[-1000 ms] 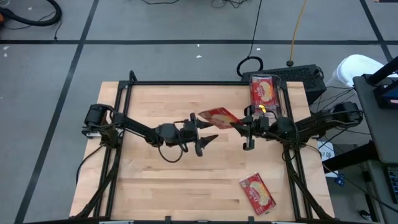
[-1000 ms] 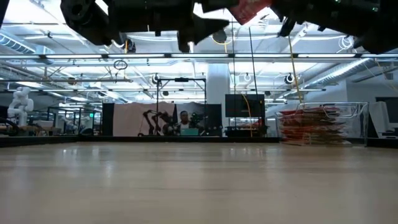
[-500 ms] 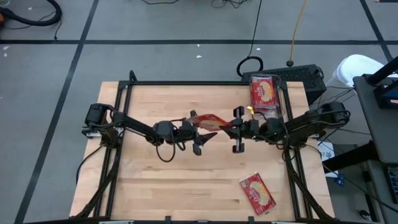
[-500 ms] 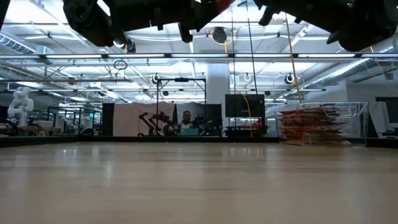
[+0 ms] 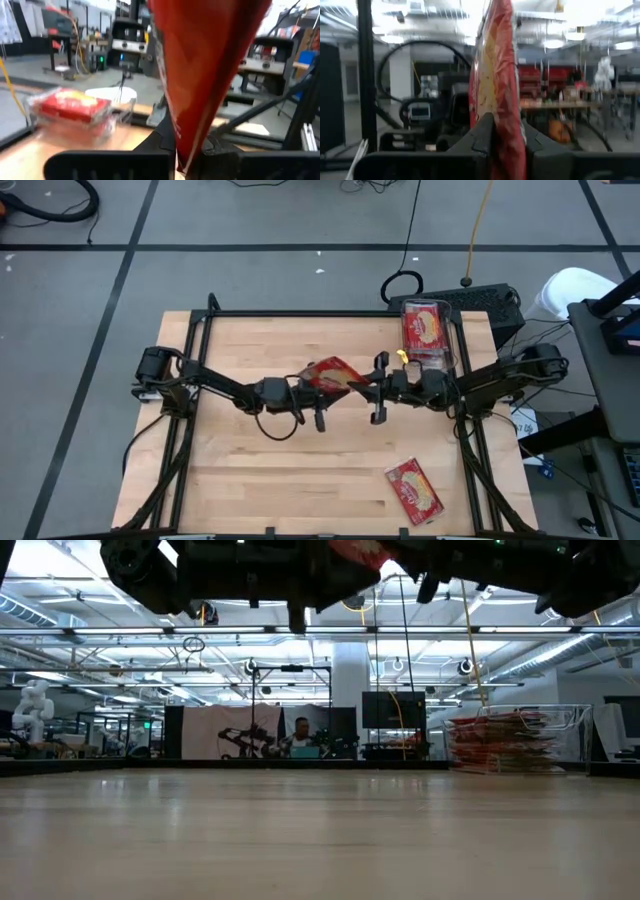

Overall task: Sort popcorn bags into baskets
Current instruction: Put the red popcorn bag into the transparent bin

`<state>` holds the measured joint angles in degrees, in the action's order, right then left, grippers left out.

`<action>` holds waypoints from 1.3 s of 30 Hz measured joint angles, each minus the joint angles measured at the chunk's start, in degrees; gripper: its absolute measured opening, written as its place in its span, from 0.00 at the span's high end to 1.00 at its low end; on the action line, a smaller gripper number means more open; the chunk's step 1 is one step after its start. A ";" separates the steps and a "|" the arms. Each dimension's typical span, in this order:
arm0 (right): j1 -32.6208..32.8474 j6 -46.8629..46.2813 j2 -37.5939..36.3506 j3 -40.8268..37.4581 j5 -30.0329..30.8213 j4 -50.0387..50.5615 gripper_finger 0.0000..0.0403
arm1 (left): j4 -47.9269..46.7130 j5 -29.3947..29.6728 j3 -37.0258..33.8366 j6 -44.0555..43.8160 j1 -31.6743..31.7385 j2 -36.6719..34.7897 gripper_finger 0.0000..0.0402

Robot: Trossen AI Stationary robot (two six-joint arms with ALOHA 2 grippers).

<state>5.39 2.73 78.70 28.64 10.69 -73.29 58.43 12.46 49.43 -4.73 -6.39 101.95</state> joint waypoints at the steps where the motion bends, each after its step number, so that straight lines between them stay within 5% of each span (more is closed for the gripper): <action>1: -0.02 -0.69 -0.79 -0.04 0.07 2.25 0.91 | -1.11 -0.01 -0.02 -0.50 0.00 0.00 0.98; 15: -0.06 -11.42 -18.02 0.00 -0.30 37.95 0.64 | -39.14 -0.69 -0.26 -6.97 -0.02 -9.55 0.98; 21: -0.06 -14.40 -16.89 0.00 -0.24 38.78 0.63 | -46.53 -0.69 -0.26 -8.92 -0.01 -9.65 0.99; 34: -0.19 -10.86 -7.61 0.00 -2.19 31.18 0.63 | -44.37 -4.55 -0.24 -6.31 -0.85 -9.51 0.98; 39: -0.19 -10.08 -5.44 -0.02 -4.93 26.48 0.71 | -43.86 -4.54 -0.24 -6.30 -0.85 -9.51 0.98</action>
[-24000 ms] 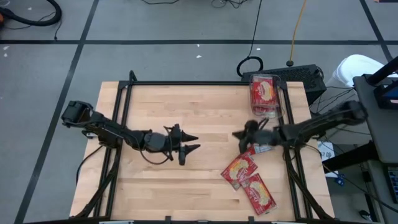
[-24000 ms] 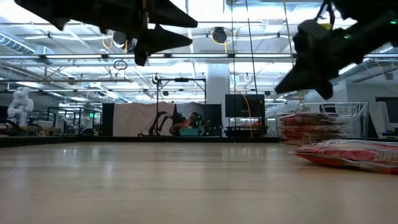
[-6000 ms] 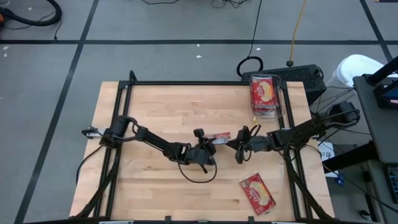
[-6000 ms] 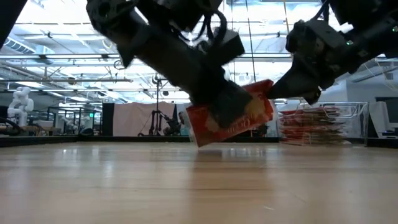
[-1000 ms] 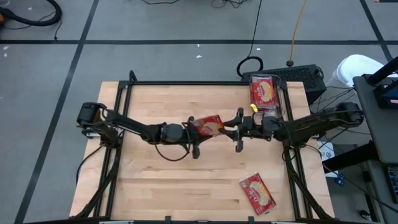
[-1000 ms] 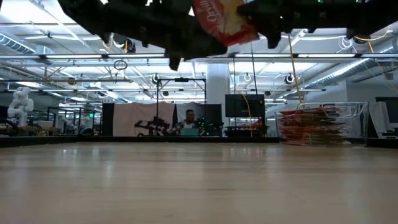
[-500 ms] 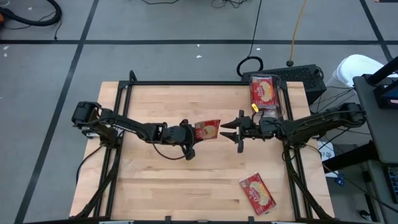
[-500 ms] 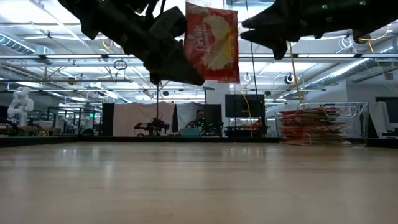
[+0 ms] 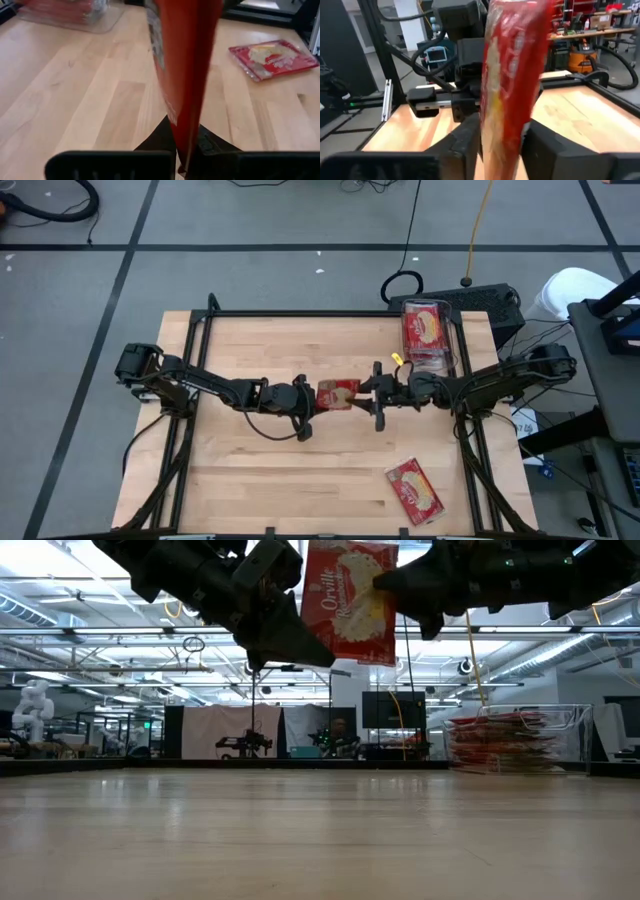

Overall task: Sort popcorn bags into baskets
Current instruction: Put the red popcorn bag into the transparent bin

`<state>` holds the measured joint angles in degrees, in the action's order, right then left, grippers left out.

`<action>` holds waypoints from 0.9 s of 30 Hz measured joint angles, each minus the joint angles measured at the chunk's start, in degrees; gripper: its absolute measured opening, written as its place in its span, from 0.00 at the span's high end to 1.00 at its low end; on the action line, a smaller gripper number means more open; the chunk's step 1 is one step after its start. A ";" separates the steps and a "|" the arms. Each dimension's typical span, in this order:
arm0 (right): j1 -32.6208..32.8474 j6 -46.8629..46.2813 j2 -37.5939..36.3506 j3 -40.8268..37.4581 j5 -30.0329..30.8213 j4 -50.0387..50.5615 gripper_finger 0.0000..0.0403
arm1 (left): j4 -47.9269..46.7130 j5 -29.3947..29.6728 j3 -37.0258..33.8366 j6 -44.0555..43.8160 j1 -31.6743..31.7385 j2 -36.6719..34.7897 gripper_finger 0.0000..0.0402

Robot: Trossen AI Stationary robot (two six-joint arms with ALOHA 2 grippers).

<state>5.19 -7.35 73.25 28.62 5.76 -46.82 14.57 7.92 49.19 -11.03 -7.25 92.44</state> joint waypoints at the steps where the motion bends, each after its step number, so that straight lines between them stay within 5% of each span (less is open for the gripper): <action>1: 0.00 0.06 0.02 0.00 0.02 -0.55 0.74 | 0.45 -0.01 0.00 0.00 0.00 0.00 0.99; 7: -1.07 -1.05 -2.17 -0.02 -0.31 0.66 0.97 | 2.24 0.07 0.00 -1.18 0.02 0.00 0.93; 16: -4.52 -3.71 -16.23 -0.02 -0.23 17.95 0.98 | 3.08 2.06 0.00 -2.58 -0.37 0.00 0.64; 27: -15.85 -2.38 -36.23 10.95 -1.53 60.35 0.98 | 1.94 5.38 0.00 -2.78 -1.59 0.00 0.44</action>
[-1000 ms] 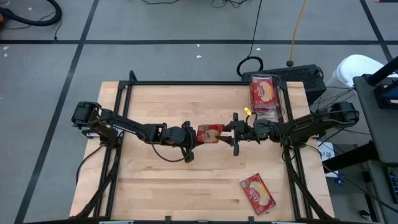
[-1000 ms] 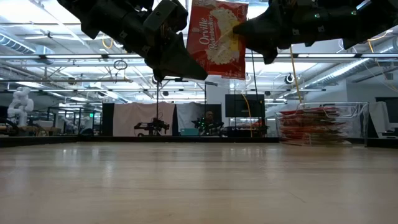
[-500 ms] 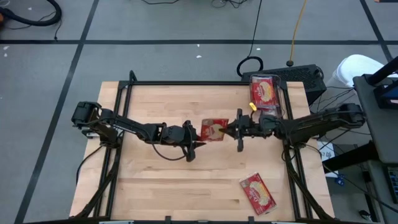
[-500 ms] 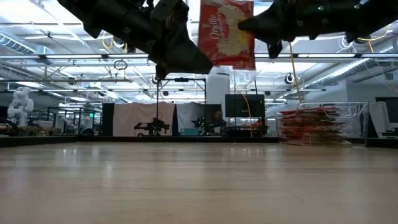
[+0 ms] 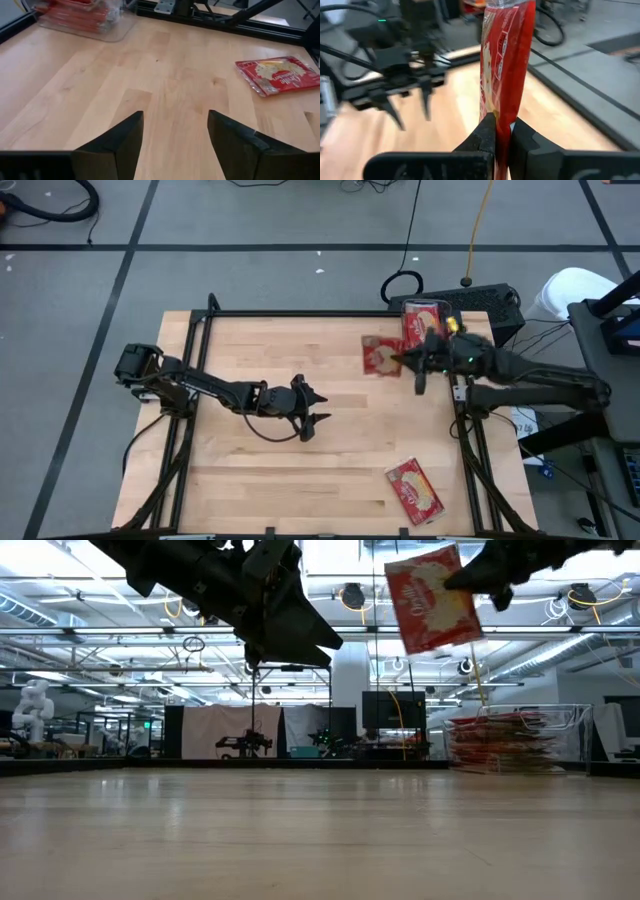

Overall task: Sort popcorn bags into baskets
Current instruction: Put the red popcorn bag into the transparent bin

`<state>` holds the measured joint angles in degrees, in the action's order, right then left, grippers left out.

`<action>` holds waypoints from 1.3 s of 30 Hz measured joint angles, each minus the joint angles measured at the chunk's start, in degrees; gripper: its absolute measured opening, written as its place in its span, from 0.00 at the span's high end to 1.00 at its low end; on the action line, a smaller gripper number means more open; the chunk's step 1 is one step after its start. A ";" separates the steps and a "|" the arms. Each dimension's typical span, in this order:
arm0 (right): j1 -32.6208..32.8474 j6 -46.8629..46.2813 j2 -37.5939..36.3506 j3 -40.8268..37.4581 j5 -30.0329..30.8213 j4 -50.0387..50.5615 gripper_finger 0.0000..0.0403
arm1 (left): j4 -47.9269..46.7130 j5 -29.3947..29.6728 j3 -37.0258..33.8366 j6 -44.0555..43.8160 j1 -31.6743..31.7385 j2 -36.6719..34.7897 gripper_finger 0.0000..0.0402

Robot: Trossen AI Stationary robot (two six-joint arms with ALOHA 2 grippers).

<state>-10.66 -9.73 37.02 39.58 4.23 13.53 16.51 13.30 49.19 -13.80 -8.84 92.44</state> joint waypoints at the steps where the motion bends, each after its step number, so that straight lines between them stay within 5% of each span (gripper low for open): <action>1: -1.30 0.70 -0.36 2.05 0.00 3.40 0.98 | 0.00 0.00 0.00 0.00 -0.17 0.00 0.44; 16: -26.15 7.89 4.57 26.20 -1.89 33.93 0.98 | 0.31 0.22 0.00 -1.46 -5.40 0.02 0.43; 30: -56.44 12.49 25.91 30.40 -31.14 41.86 0.98 | 4.91 0.34 0.02 -2.44 -9.75 0.04 0.43; 39: -65.40 17.35 30.71 30.38 -37.30 45.29 0.98 | 4.35 0.33 0.02 -2.09 -12.01 0.07 0.43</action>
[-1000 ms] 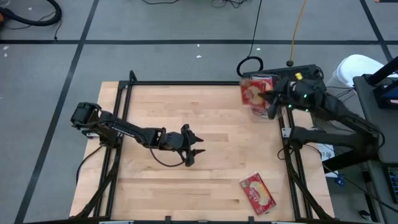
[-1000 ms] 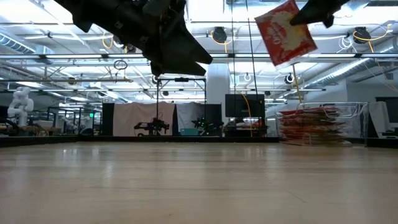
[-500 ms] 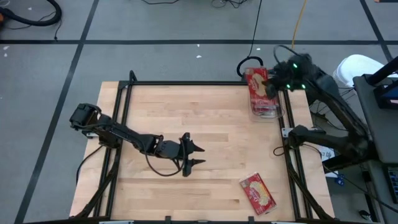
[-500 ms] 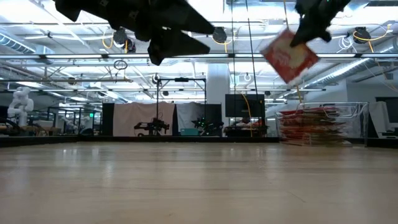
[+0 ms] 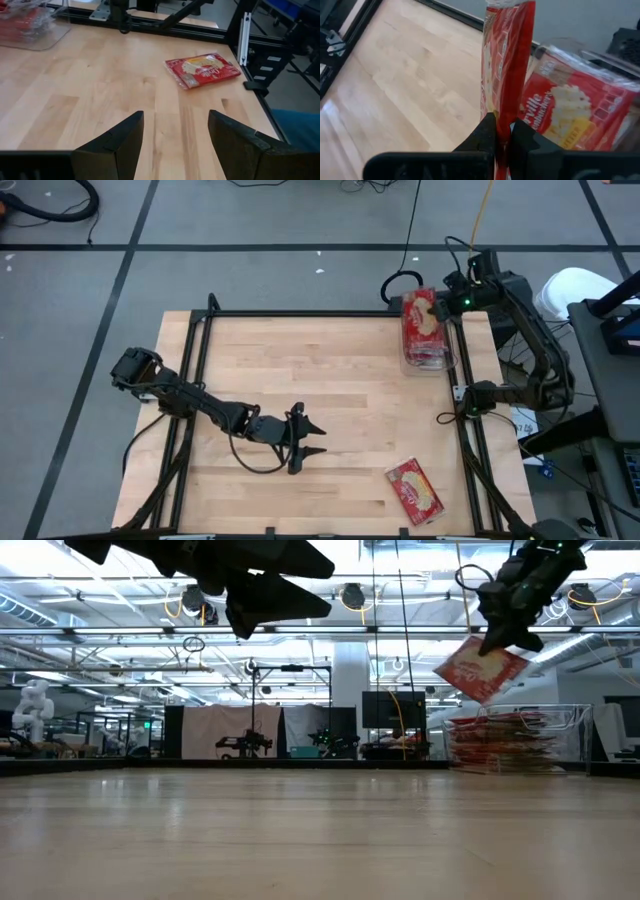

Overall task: Sort popcorn bags into baskets
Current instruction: Put the red popcorn bag into the transparent bin

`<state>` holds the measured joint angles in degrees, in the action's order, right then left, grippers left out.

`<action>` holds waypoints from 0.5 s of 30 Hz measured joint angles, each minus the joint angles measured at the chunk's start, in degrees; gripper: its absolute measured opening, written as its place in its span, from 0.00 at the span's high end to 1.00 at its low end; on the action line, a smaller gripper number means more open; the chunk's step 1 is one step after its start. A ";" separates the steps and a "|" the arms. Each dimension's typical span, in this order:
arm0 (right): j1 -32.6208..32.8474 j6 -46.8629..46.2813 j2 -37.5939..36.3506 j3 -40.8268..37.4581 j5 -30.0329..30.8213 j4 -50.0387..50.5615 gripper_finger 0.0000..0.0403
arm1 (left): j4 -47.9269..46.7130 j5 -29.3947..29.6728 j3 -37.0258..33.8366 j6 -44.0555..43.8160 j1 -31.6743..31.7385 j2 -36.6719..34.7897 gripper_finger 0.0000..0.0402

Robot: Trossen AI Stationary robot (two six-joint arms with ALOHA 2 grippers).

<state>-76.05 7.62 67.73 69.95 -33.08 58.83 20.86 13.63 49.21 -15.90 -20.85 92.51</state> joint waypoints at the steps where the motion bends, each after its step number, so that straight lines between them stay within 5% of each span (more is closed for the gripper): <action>1: 0.00 -0.06 -0.07 0.00 -0.13 0.15 0.98 | 0.02 0.00 0.00 0.16 -0.09 0.00 0.43; 15: 3.78 -2.40 0.50 -0.02 8.73 -0.13 0.95 | 0.02 0.00 0.00 0.23 -0.23 0.00 0.43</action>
<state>-72.27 5.22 68.23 69.93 -24.35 58.70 20.88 13.63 49.21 -15.66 -21.08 92.51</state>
